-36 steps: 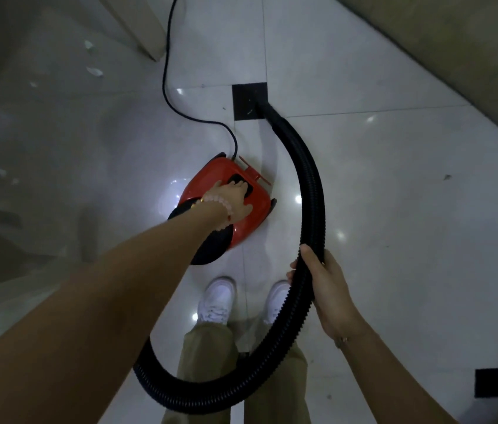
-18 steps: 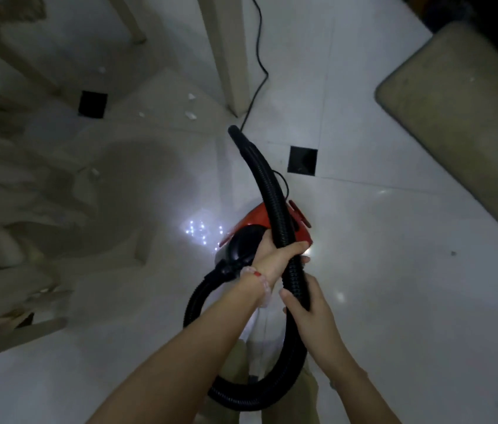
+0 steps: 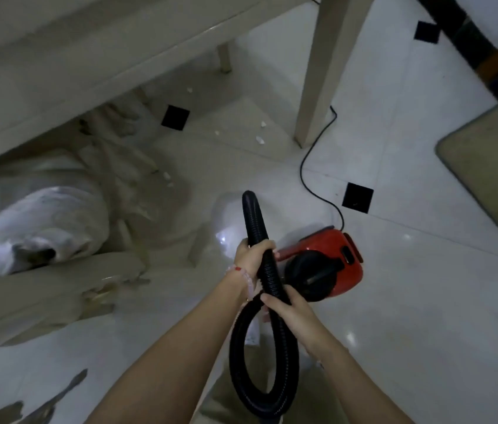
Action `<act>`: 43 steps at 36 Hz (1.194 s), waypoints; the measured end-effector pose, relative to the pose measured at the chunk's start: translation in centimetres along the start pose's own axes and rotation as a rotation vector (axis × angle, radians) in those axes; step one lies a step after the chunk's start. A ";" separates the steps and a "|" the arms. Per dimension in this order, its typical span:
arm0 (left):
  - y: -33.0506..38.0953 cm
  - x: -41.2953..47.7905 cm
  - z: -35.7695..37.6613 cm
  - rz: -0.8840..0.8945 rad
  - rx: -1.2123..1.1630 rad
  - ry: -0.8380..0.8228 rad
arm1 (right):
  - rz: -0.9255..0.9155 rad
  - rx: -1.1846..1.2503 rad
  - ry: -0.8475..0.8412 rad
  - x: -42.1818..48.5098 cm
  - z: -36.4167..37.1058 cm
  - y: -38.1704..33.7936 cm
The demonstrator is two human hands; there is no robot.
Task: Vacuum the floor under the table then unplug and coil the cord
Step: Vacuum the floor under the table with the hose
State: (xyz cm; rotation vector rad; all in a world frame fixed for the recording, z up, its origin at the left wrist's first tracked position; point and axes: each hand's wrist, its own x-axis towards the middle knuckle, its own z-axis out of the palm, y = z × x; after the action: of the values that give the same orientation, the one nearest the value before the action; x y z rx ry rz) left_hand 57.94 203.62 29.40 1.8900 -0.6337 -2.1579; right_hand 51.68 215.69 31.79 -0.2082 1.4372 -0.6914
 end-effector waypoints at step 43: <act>6.1 16.2 2.7 -0.076 0.168 0.208 | 0.034 -0.313 0.009 18.0 -4.8 -7.8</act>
State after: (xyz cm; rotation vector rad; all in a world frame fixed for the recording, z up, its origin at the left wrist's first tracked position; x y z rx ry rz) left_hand 51.98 191.84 17.86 2.2230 -0.7307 -1.9684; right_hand 44.32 200.90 20.16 -0.4231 1.5506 -0.4371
